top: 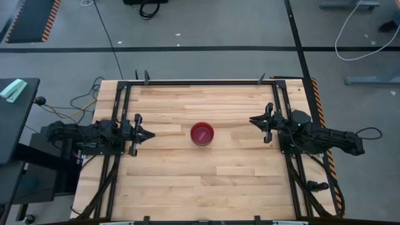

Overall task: Nest bowls inside each other
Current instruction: Return to Home Position

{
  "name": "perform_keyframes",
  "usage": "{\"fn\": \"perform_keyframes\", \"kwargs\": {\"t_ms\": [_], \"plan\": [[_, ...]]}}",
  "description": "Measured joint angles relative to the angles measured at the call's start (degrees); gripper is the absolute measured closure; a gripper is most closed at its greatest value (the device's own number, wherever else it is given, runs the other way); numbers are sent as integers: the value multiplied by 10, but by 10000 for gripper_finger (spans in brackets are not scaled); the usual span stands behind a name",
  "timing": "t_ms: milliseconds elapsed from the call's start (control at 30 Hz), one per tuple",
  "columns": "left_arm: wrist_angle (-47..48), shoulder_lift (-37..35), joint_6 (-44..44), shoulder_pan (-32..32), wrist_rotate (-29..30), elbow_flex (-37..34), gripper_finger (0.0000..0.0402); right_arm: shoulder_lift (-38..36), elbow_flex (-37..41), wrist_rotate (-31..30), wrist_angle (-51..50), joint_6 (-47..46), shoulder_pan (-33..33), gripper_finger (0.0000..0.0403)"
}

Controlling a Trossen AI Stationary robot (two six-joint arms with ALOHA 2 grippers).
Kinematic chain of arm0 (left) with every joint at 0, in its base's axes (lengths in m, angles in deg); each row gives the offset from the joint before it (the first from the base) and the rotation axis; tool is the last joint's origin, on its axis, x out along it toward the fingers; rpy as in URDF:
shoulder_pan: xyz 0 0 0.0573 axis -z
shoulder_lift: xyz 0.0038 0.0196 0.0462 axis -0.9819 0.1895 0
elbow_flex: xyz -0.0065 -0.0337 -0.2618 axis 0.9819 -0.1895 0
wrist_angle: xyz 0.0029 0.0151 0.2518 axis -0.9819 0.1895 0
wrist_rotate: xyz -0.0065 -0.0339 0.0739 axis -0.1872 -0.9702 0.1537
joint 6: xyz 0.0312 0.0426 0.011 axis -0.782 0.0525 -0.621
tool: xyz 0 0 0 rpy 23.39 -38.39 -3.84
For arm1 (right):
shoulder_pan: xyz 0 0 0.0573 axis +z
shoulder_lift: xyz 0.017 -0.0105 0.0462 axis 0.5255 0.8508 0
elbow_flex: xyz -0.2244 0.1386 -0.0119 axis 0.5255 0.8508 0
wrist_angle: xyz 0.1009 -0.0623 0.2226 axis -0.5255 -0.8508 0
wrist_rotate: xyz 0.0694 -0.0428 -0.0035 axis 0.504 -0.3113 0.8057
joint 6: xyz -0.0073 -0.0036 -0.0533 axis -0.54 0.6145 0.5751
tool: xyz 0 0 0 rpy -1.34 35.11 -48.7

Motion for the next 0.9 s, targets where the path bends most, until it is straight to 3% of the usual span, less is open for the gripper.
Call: {"fn": "perform_keyframes", "kwargs": {"t_ms": [900], "plan": [[0,0,0,0,0,0,378,0,0,0,0,0,0,341]]}}
